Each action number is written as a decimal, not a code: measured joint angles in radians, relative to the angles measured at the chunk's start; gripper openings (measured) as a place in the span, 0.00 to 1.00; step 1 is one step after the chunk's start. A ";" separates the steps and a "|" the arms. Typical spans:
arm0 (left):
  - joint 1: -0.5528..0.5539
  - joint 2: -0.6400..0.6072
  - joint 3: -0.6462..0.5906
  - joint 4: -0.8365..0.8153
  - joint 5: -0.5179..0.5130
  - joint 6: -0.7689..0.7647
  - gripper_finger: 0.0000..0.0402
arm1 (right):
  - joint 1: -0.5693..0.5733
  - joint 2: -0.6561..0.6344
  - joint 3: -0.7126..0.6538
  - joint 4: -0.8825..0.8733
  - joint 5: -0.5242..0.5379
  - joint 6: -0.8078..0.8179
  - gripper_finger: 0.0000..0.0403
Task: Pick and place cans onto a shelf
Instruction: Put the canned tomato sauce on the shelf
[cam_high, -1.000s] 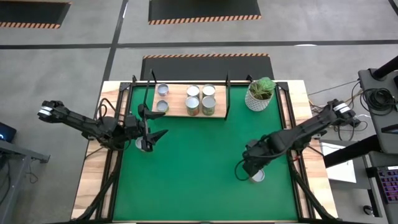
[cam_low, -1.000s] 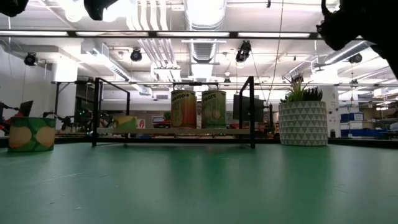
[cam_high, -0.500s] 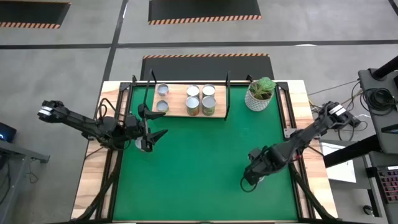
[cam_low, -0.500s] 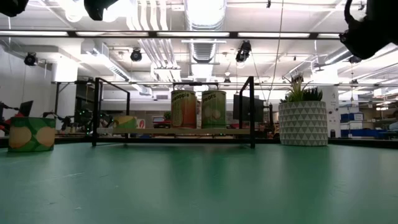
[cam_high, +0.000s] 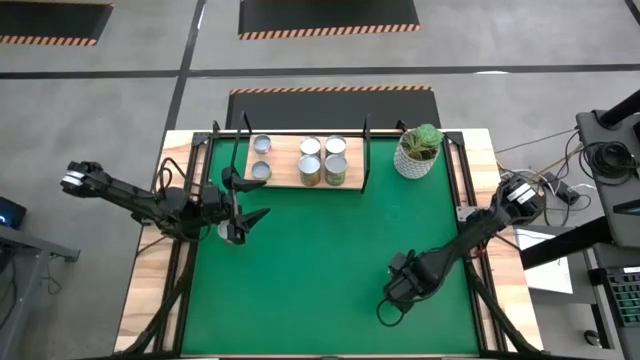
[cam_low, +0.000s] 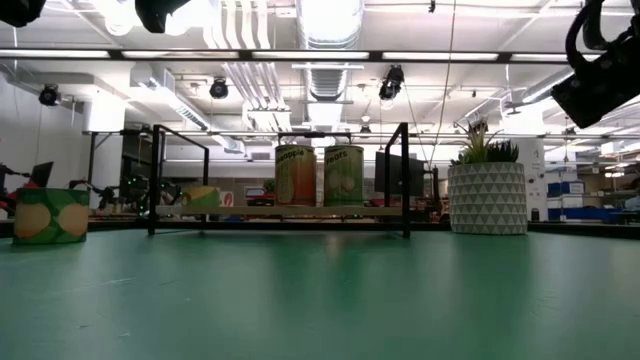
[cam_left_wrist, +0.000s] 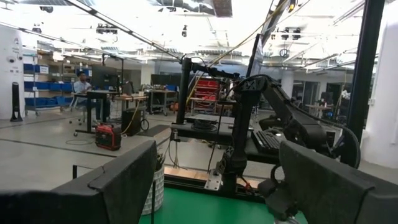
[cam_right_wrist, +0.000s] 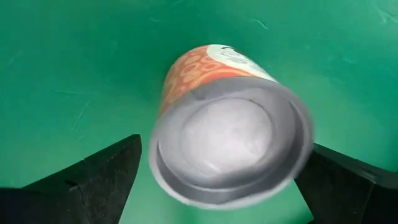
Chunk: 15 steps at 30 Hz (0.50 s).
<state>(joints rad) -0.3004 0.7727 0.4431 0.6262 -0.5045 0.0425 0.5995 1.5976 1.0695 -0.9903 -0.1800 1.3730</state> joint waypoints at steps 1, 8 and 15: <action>0.000 0.000 0.000 0.000 0.000 0.000 0.80 | 0.000 0.008 0.003 0.001 0.000 -0.005 0.94; 0.000 0.000 0.000 0.000 0.000 0.000 0.80 | -0.004 0.009 0.007 0.000 0.002 -0.008 0.79; 0.000 0.000 0.000 0.000 0.000 0.000 0.80 | -0.025 -0.019 0.036 0.001 0.095 -0.017 0.64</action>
<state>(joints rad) -0.3006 0.7727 0.4431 0.6266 -0.5041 0.0425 0.5744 1.5785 1.1055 -0.9889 -0.0848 1.3555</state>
